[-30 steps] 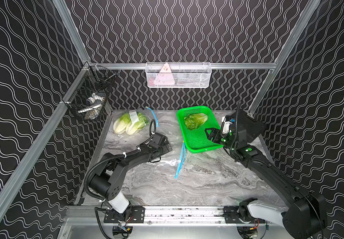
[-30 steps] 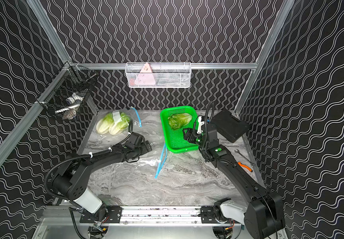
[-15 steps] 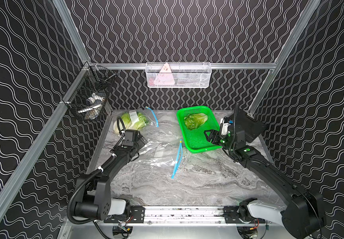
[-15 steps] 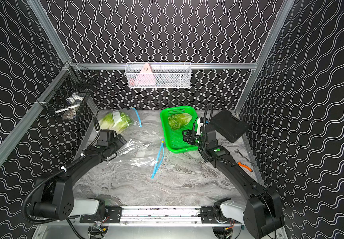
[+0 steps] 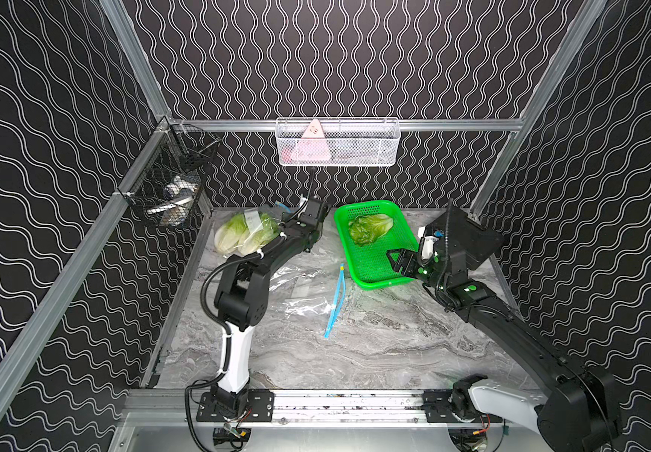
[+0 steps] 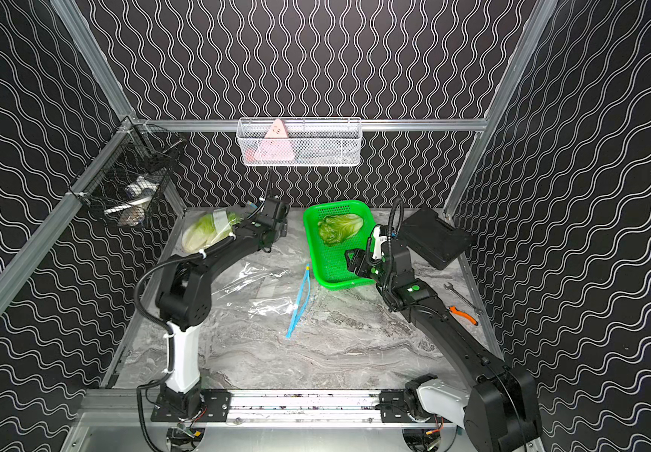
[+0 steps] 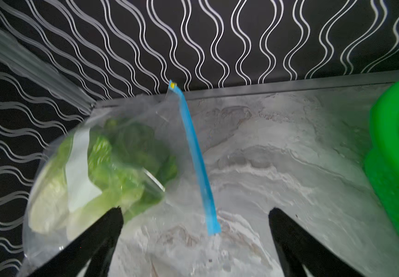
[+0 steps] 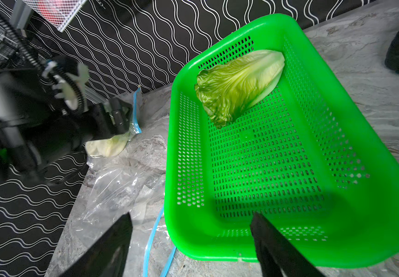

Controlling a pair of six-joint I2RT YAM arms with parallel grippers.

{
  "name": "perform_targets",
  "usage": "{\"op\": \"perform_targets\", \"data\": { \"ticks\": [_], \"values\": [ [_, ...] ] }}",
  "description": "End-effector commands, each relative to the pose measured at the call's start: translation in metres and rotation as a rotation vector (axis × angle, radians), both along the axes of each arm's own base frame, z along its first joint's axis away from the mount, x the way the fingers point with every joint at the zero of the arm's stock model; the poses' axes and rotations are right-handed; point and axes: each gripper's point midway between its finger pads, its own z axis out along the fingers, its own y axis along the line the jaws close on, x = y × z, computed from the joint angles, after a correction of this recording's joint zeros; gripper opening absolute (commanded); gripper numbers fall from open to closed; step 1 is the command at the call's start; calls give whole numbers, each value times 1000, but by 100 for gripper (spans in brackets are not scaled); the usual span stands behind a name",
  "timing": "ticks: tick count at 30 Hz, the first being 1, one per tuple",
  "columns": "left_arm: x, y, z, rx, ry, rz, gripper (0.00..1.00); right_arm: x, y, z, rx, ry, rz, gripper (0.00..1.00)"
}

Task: Open the zip-top bag and take out the chinese cabbages
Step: Pick up the zipper food storage bag at the corner of the board.

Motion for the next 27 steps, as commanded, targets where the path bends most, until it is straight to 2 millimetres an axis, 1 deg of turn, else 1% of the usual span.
{"op": "perform_targets", "data": {
  "ticks": [1, 2, 4, 5, 8, 9, 10, 12, 16, 18, 19, 20, 21, 22, 23, 24, 26, 27],
  "values": [
    [7, 16, -10, 261, 121, -1, 98, -2, 0, 7, 25, -19, -2, 81],
    [11, 18, -16, 301, 138, 0, 96, -3, 0, 6, 27, -18, -2, 81],
    [17, 22, -23, 360, 156, 1, 87, -4, 0, 5, 26, -13, -2, 81],
    [20, 25, -29, 377, 172, 1, 84, -4, 1, 4, 28, -9, 0, 81],
    [26, 32, -48, 393, 222, 1, 82, -3, 2, 3, 30, -3, 8, 81],
    [27, 33, -51, 392, 231, 0, 78, -3, 3, 3, 32, -3, 11, 81],
    [28, 35, -55, 396, 242, -1, 73, -3, 4, 4, 35, -4, 14, 81],
    [28, 39, -60, 405, 257, -2, 67, -3, 5, 2, 35, 1, 18, 81],
    [25, 56, -73, 394, 296, 23, 53, -3, 4, 0, 36, 9, 13, 81],
    [22, 62, -73, 388, 301, 27, 49, -4, 4, -1, 34, 11, 12, 81],
    [20, 63, -72, 384, 298, 25, 42, -3, 4, 0, 35, 8, 12, 81],
    [18, 65, -72, 376, 297, 29, 31, -3, 4, 0, 35, 9, 12, 81],
    [16, 68, -72, 371, 301, 34, 23, -3, 4, 1, 37, 8, 13, 81],
    [14, 70, -70, 364, 301, 42, 12, -3, 5, 1, 40, 8, 15, 81],
    [12, 72, -68, 358, 299, 51, 7, -3, 5, 2, 42, 5, 16, 81],
    [9, 73, -66, 352, 297, 54, 3, -3, 6, 1, 44, 7, 20, 81],
    [3, 73, -58, 322, 286, 64, 0, -4, 6, 1, 45, 9, 25, 81],
    [-2, 72, -53, 301, 277, 69, 0, -4, 6, 1, 43, 9, 27, 81]
  ]
}}
